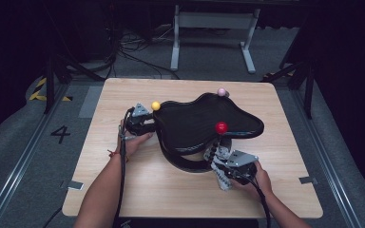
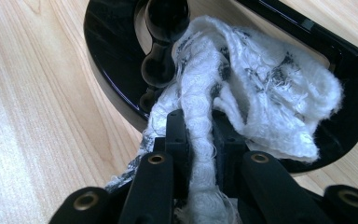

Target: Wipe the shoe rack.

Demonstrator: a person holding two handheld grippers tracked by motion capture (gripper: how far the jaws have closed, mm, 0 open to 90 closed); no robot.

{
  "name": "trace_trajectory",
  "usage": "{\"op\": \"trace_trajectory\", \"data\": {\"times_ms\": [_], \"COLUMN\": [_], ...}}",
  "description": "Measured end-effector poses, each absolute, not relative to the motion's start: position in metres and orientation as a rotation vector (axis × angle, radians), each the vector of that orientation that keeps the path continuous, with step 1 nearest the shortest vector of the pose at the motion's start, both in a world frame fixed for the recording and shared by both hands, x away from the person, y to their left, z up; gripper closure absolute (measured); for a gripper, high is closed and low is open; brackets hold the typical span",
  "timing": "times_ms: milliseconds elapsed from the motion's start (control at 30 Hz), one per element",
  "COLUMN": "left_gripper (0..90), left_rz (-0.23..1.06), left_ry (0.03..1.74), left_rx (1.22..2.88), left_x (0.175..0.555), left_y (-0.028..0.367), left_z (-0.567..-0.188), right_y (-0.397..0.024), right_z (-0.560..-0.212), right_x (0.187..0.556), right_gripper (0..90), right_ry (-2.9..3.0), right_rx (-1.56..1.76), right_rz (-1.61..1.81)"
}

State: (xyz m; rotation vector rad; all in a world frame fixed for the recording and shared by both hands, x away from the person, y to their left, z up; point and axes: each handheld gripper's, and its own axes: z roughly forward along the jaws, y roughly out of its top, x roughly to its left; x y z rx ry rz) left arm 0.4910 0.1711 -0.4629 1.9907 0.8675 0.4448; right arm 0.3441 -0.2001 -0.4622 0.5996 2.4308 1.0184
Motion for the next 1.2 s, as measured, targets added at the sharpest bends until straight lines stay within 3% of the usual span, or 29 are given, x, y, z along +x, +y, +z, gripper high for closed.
{"op": "trace_trajectory", "data": {"times_ms": [133, 267, 833, 1200], "left_gripper": [62.6, 74.3, 74.6, 74.7], "left_rz": [0.430, 0.450, 0.451, 0.452], "left_ry": [0.849, 0.858, 0.807, 0.825], "left_rx": [1.997, 2.004, 2.051, 2.050], "left_x": [0.491, 0.489, 0.453, 0.442], "left_y": [0.169, 0.171, 0.194, 0.196], "left_z": [-0.463, -0.463, -0.460, -0.460], "right_y": [-0.200, -0.200, -0.216, -0.208], "right_z": [-0.462, -0.462, -0.465, -0.455], "right_x": [0.344, 0.345, 0.358, 0.339], "right_gripper": [79.7, 79.7, 80.0, 80.4], "right_ry": [2.437, 2.433, 2.392, 2.497], "right_rx": [0.599, 0.583, 0.680, 0.672], "right_rz": [1.018, 0.993, 0.938, 0.948]}}
